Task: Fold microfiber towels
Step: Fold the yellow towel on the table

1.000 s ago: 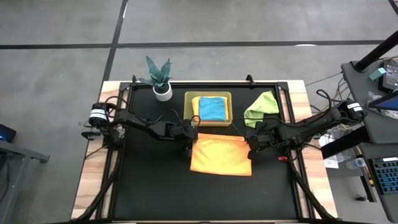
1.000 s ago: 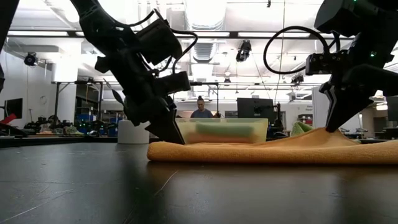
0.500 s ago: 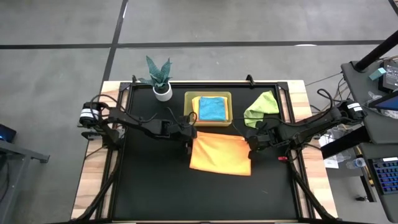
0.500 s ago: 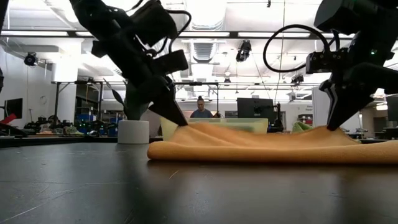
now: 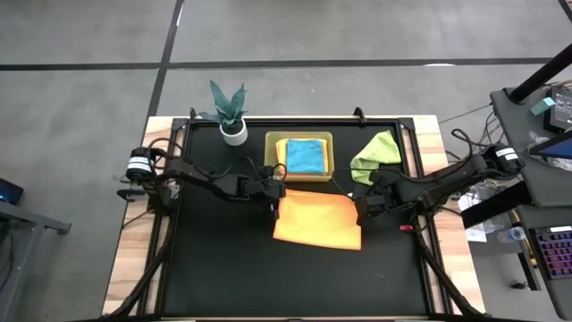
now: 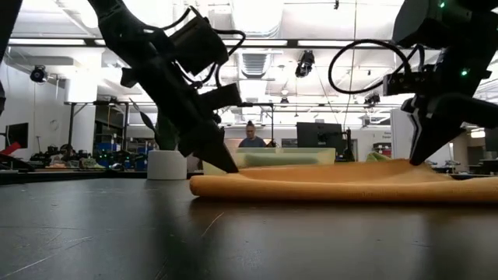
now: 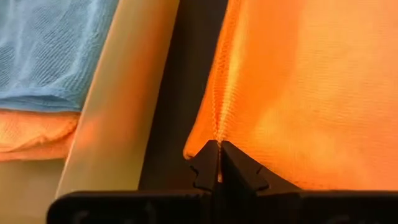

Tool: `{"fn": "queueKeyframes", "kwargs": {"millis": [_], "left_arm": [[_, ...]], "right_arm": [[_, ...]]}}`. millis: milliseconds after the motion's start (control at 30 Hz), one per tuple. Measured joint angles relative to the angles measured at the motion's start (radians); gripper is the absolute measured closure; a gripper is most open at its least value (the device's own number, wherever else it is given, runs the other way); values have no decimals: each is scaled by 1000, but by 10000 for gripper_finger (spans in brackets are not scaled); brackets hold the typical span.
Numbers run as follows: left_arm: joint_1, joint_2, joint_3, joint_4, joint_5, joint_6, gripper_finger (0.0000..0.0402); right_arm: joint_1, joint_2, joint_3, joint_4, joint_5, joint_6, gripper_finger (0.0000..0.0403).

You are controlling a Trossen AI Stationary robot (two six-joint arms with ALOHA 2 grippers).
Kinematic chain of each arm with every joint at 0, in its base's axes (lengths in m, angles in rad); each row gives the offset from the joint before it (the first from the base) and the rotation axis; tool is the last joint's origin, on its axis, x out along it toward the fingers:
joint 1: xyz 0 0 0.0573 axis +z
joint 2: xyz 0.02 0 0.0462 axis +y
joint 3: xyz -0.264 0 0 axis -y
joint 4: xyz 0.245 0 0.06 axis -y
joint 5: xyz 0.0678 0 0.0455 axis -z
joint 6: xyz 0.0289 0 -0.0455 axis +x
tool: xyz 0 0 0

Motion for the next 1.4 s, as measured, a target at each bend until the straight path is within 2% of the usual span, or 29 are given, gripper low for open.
{"fn": "queueKeyframes", "kwargs": {"millis": [200, 333, 533, 667, 767, 867, 1033, 1200, 1400], "left_arm": [[0, 8, 0, 12, -14, -22, 387], [0, 8, 0, 11, -14, -22, 343], [-1, -11, 0, -12, -14, -22, 273], [-6, -64, 5, -105, -10, -22, 251], [-16, -111, 12, -141, 41, -23, 249], [-45, -142, 14, -97, 98, -42, 250], [-128, -106, 6, 61, 102, -51, 268], [-194, -40, 9, 97, 103, -62, 292], [-256, 5, 4, 81, 136, -161, 308]], "right_arm": [[0, 30, -3, 17, 23, 7, 393], [0, 30, -1, 13, 23, 9, 375], [0, 30, 39, -17, 22, 16, 327], [0, 29, 81, -104, 16, 69, 302], [2, 29, 109, -155, 13, 127, 293], [21, 29, 116, -139, -6, 165, 293], [110, 29, 101, 56, -11, 221, 309], [233, 30, 62, 304, -15, 233, 339], [348, 69, 41, 367, -41, 338, 374]]}}
